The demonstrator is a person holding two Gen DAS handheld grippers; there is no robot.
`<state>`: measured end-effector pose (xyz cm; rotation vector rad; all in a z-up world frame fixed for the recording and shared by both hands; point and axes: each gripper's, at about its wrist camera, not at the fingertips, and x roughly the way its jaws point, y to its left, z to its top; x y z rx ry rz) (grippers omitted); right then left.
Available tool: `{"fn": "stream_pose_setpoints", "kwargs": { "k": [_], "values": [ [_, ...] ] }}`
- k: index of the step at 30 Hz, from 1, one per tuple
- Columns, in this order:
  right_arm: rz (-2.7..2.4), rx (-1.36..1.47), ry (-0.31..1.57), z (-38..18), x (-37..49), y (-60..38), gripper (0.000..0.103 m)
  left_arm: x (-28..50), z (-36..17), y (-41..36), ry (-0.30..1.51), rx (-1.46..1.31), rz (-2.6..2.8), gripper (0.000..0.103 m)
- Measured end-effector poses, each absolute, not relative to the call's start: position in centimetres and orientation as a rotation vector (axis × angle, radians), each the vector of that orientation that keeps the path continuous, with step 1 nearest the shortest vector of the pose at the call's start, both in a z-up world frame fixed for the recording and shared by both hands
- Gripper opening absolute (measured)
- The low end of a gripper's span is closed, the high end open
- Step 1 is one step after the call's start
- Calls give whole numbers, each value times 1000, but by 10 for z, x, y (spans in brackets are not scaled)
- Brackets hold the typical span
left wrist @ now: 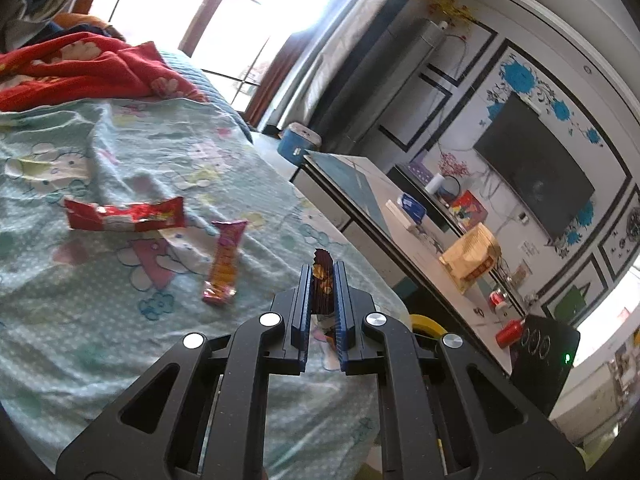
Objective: Collect trash
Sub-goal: 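Carry the dark wrapper and red container over the yellow bin with both tools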
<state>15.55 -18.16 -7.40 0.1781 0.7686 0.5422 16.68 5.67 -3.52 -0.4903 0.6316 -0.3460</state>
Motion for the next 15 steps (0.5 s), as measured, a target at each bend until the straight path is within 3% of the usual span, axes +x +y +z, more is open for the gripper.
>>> {"fn": "stream_pose_setpoints", "kwargs": {
  "k": [15],
  "values": [
    [450,236,721,-61,155,-229,32,160,-35,2,664,-415,-454,6]
  ]
}}
